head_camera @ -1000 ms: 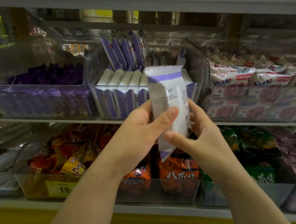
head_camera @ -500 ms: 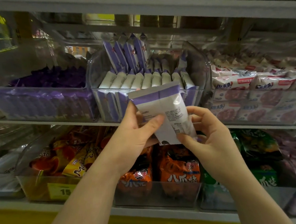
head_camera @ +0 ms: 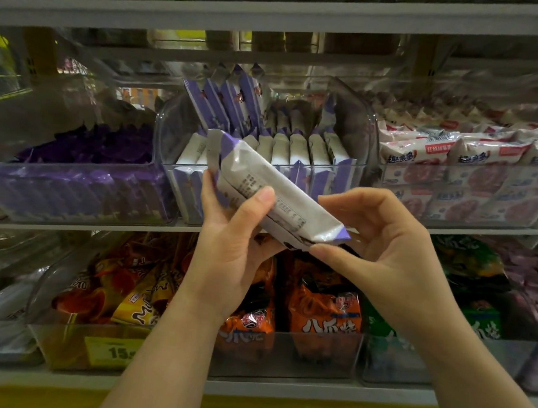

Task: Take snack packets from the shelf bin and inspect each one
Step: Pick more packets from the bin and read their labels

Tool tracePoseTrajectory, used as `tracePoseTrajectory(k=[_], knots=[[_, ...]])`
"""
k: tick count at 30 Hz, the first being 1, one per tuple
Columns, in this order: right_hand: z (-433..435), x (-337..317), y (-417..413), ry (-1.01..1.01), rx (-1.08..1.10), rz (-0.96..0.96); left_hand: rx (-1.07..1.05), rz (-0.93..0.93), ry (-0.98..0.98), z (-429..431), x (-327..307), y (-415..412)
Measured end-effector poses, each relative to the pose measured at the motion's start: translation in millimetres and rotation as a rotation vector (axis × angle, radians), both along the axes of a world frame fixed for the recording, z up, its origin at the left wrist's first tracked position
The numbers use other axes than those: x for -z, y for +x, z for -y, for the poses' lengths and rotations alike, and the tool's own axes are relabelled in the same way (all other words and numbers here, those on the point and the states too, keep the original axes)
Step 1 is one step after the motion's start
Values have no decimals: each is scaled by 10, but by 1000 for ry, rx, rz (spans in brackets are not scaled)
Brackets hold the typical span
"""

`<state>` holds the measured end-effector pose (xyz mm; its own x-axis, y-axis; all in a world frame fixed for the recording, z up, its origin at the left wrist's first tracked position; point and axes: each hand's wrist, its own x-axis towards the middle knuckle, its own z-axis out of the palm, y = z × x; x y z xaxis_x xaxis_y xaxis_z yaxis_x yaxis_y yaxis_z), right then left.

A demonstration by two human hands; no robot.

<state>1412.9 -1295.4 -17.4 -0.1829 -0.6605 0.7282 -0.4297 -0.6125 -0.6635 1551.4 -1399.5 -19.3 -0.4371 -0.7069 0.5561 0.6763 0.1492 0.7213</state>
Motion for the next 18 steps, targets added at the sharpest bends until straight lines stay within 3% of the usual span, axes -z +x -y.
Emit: tracePoseTrajectory(k=[9,18], knots=[[7,20,-4,-20,20,104,-86,12,-15,-6,-24,15],[11,2,45,-41,27,162,-281,257,-203,-50,-15,18]])
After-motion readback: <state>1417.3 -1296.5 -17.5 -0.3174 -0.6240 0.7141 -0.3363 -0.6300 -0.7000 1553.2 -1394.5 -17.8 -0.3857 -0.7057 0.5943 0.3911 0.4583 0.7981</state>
